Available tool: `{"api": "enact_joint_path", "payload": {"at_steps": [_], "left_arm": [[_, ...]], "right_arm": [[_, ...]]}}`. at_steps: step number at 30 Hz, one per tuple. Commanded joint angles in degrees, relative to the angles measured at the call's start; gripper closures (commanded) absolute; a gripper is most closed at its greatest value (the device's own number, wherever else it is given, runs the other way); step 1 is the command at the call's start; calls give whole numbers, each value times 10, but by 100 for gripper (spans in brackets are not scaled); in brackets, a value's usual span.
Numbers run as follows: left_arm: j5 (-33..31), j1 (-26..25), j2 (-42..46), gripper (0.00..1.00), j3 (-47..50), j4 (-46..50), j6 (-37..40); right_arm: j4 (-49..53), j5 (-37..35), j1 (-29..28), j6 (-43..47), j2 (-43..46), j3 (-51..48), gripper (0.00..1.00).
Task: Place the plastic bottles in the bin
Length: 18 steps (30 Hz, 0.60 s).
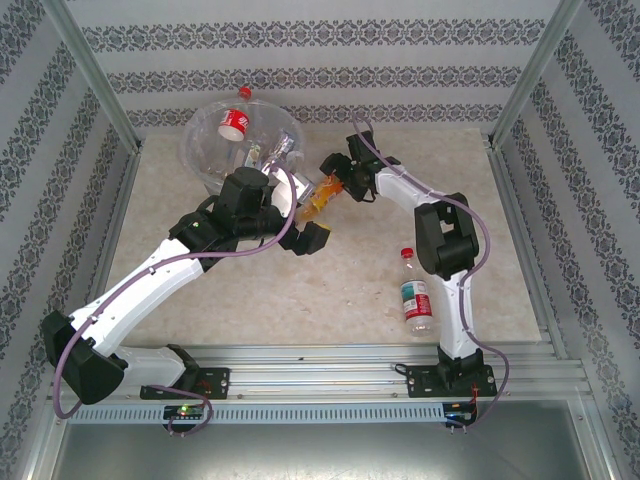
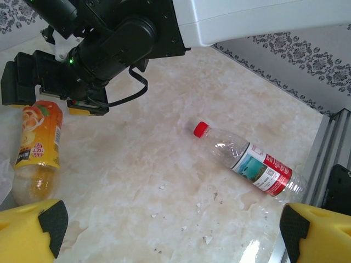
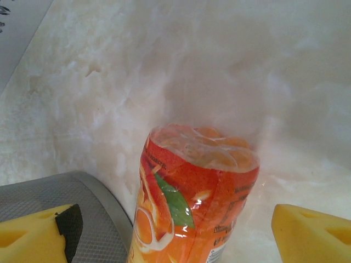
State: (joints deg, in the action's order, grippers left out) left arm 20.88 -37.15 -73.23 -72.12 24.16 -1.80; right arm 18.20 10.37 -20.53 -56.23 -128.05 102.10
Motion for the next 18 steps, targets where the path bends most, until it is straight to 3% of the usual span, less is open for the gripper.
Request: {"api": "enact_joint_path", "payload": {"at_steps": [1,18], "left_arm": [[-8,-8,11,0,2,-8,12],[-13,-7,16,0,4,-10,13]], "right_arm": [[10,-15,-9,-11,-14,18,12],[20,-21,-24,-24,-50,47,14]]}}
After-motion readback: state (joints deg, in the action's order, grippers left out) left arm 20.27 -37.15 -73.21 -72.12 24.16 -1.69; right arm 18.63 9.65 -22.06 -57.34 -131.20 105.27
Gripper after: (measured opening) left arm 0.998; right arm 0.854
